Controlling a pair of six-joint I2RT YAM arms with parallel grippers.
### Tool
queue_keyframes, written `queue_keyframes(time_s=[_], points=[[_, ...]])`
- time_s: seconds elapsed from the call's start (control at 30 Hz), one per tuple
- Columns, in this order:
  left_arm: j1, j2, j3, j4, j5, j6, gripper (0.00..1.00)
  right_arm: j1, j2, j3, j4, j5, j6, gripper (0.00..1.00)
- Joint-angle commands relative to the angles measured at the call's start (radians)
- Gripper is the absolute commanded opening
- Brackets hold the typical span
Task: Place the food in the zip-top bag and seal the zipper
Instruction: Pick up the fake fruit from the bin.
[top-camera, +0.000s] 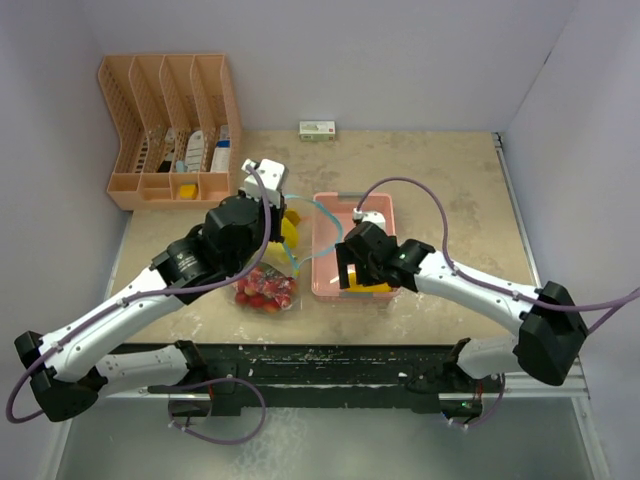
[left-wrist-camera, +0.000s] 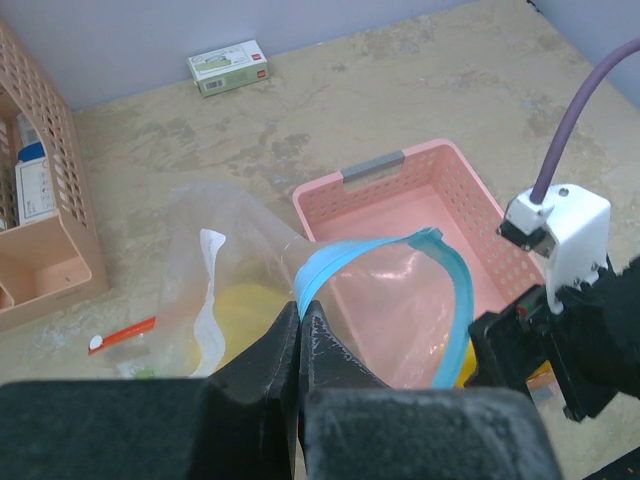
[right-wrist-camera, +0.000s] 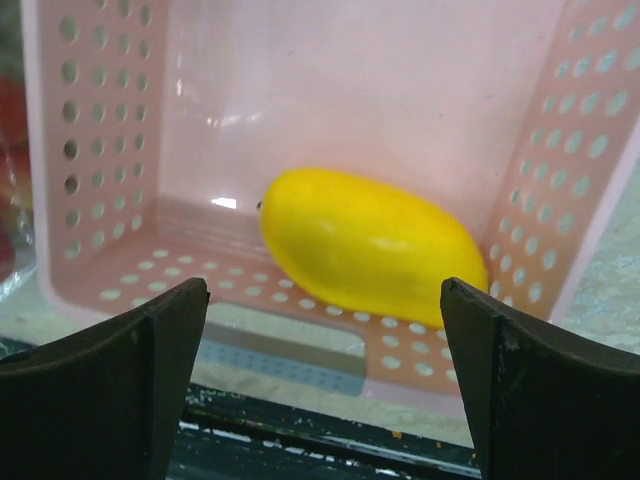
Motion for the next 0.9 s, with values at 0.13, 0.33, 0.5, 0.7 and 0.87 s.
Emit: queue_keyframes(time_s=[0.13,0.33,0.5,0.7,0.87], points=[[-0.005,-0.060,-0.006,0.052,0.008,0.005,0.00,-0.145,0.021,-0.052,0.123,-0.118,-0.035,1.00],[-0.005,-0.070,-0.006,0.051,0.007,0.007,0.00,-0.146,0.170,0.012,0.075,-0.160,-0.146,0.99],[-0.005,-0.084,-0.013,0.053,-0.007,0.007,0.00,-0.147,0.209,0.043,0.021,-0.146,-0.251,0.99],[-0.005,-0.099,-0.013,0.057,-0.023,0.012,0.00,-0.145,0.285,0.108,0.000,-0.147,-0.327,0.98],[-0.004,-0.105,-0.009,0.049,-0.031,0.016,0.00,-0.146,0.346,0.143,0.033,-0.196,-0.335,0.75]])
